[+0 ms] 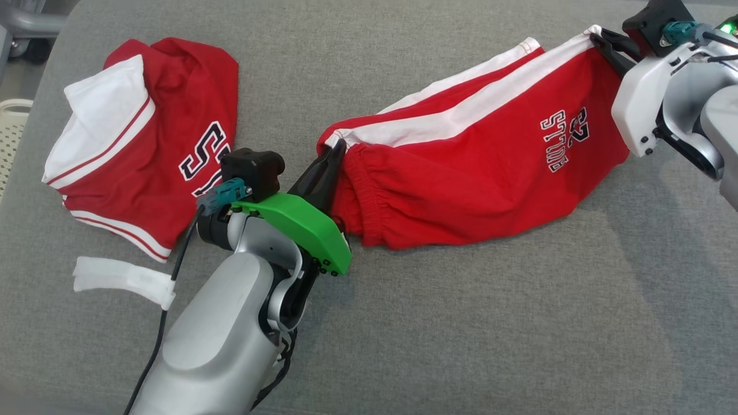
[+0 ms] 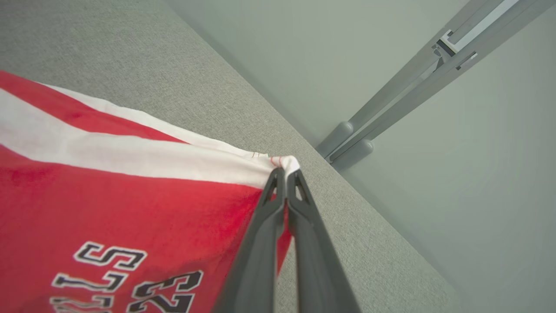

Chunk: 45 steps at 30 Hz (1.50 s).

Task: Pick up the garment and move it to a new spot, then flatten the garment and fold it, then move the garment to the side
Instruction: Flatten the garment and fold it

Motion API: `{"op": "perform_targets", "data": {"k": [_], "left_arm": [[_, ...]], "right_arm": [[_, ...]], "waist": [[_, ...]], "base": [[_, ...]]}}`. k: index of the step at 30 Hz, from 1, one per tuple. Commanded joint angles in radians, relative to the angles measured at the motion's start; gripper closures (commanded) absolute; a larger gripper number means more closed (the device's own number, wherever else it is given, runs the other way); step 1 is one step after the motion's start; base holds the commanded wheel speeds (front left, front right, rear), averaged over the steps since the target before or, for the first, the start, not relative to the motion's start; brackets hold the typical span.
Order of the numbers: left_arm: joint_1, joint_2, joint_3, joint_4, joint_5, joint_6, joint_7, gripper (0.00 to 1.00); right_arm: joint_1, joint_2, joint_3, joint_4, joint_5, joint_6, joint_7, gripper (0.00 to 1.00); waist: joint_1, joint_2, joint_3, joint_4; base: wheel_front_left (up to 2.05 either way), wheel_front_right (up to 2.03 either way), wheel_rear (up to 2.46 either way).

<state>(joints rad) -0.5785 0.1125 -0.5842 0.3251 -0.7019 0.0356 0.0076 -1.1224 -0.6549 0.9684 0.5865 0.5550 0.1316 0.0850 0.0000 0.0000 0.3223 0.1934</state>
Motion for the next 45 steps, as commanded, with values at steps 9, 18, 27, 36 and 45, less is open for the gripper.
{"op": "perform_targets", "data": {"k": [9,18,27,36,45], "left_arm": [[-0.087,-0.037,-0.024,0.084,-0.015,-0.008,-0.011,1.0],[-0.138,-0.054,-0.041,0.131,-0.033,-0.002,-0.041,1.0],[-0.171,-0.061,-0.062,0.192,-0.063,0.024,-0.094,0.55],[-0.198,-0.061,-0.095,0.226,-0.11,0.033,-0.217,0.0],[-0.098,-0.043,-0.052,0.162,-0.043,0.033,-0.274,0.0]], "right_arm": [[-0.135,0.028,0.117,0.15,0.049,-0.002,-0.048,1.0],[-0.209,0.061,0.187,0.257,0.076,-0.002,-0.083,1.0],[-0.229,0.085,0.246,0.316,0.103,-0.002,-0.114,0.62],[-0.255,0.137,0.213,0.422,0.112,-0.002,-0.262,0.0],[-0.166,0.17,0.087,0.524,0.175,-0.002,-0.343,0.0]], "waist": [[0.0,0.0,0.065,0.06],[0.0,0.0,0.092,0.087],[0.0,0.0,0.096,0.104],[0.0,0.0,0.088,0.101],[0.0,0.0,0.017,0.082]], "base": [[0.0,0.0,0.0],[0.0,0.0,0.0],[0.0,0.0,0.0],[0.0,0.0,0.0],[0.0,0.0,0.0]]}}
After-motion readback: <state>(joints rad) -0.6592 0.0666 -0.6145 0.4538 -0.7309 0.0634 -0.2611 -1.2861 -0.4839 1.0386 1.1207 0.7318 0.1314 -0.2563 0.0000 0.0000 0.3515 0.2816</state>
